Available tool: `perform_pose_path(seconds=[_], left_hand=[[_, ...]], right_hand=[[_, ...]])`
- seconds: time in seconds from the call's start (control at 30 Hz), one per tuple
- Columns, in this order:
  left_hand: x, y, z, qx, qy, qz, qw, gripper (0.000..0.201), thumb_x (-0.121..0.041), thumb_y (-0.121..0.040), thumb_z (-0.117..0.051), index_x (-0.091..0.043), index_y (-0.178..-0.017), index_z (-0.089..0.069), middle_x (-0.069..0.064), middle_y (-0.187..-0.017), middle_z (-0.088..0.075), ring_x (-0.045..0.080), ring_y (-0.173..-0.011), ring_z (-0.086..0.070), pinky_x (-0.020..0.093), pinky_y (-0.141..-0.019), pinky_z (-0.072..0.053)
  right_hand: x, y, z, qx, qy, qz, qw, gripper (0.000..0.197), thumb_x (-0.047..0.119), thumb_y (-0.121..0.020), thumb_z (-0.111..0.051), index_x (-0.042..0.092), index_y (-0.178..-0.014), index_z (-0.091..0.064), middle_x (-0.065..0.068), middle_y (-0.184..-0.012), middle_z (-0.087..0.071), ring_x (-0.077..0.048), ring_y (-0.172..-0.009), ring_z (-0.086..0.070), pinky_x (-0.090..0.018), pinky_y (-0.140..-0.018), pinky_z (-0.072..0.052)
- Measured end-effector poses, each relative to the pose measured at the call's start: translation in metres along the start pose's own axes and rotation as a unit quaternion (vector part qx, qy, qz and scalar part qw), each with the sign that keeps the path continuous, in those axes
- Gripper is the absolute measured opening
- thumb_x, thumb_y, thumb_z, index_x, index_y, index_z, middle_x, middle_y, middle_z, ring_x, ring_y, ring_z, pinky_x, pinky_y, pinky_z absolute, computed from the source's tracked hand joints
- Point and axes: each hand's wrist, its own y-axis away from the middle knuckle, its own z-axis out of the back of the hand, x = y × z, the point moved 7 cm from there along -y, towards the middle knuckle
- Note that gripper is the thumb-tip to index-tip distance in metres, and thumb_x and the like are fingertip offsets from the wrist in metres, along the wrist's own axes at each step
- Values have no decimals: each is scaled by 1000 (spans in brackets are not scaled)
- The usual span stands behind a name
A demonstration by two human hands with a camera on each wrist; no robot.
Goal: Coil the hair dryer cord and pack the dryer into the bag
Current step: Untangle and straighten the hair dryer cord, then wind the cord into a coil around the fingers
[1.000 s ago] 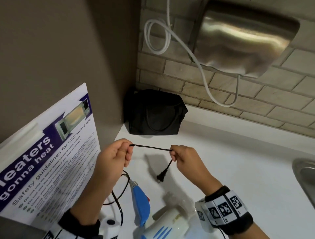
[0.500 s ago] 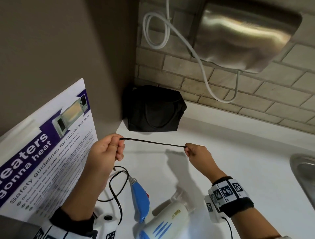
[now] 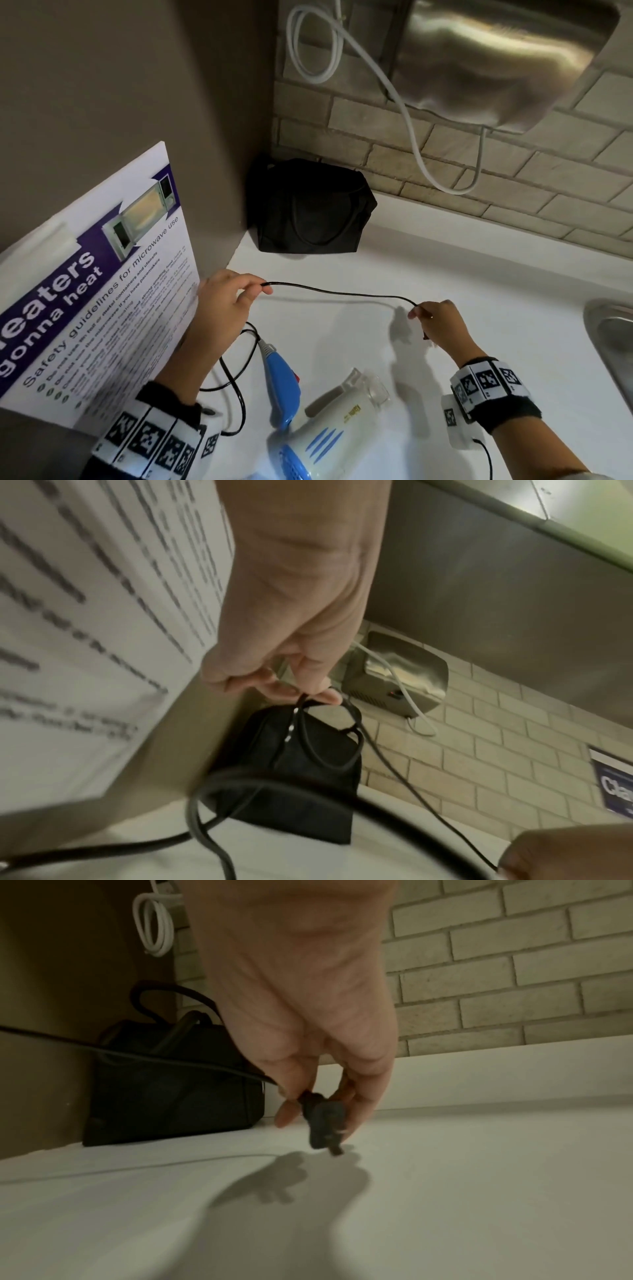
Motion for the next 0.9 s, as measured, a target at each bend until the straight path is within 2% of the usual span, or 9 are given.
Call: perform_pose_path(seconds=[0.07,0.13,0.2,0.33,0.43,0.5,0.57,0.73,0.9], left_hand=[[7,-4,-15,26,-10,41,999,22,-20,-94,-50,-30,-92,-70,3,-96,-57,13,-80,-56,30,-79,-46],[9,-10,-29,36,-23,62,997,24,-20,-96,-46,-22,-102,-69,5,-98,-51,10,-69,-53,16,-68,-39],[12,-17,-44,50,-24,69,996,26,-18,-97,-44,-16,-105,-68,7,-101,-49,7,-64,-53,8,-60,-34],[24,-27,-76,123,9,109,986,26,-16,-97,-43,-9,-109,-64,10,-113,-46,11,-63,-62,9,-54,-42],[27,-30,-94,179,8,114,977,24,-16,-96,-46,-7,-112,-62,10,-115,-45,17,-76,-66,12,-65,-48],[29,-31,-103,211,-12,110,971,23,-16,-96,-46,-6,-107,-63,11,-113,-47,21,-84,-66,24,-80,-54],[34,-31,-111,240,-38,108,964,26,-21,-95,-46,-4,-107,-62,18,-114,-52,25,-89,-64,31,-87,-51],[26,-23,-114,296,-61,106,947,45,-30,-97,-43,-12,-138,-45,11,-130,-49,24,-114,-54,26,-96,-40],[12,-11,-89,295,1,97,951,40,-32,-96,-45,-22,-134,-50,1,-134,-53,16,-119,-53,32,-104,-40]], right_hand=[[-7,3,-3,20,-43,-44,998,33,5,-90,-44,17,-77,-71,-6,-52,-62,-17,-52,-58,-12,-44,-36],[-10,4,-7,38,-85,-79,993,27,8,-88,-48,15,-75,-71,-7,-54,-65,-17,-48,-60,-18,-50,-44],[-12,4,-11,48,-129,-105,985,21,10,-86,-56,8,-68,-69,-8,-53,-64,-20,-52,-63,-28,-58,-55],[-15,6,-19,56,-104,-106,987,23,17,-87,-60,10,-66,-66,-9,-60,-66,-30,-67,-70,-38,-73,-59],[-20,6,-24,46,-82,-102,990,18,17,-86,-57,6,-76,-69,-12,-70,-71,-29,-69,-70,-42,-73,-59],[-23,4,-26,37,-74,-105,991,17,17,-85,-57,6,-79,-68,-12,-71,-71,-28,-70,-69,-43,-73,-59],[-24,4,-26,19,-83,-109,990,10,19,-84,-59,11,-84,-65,-9,-76,-71,-26,-73,-69,-43,-76,-58],[-20,7,-25,2,-87,-107,990,19,28,-85,-63,13,-97,-60,-7,-84,-69,-25,-78,-67,-41,-78,-56],[-9,11,-25,24,-20,-75,997,32,28,-91,-54,9,-117,-53,-12,-101,-69,-27,-92,-65,-31,-73,-48]])
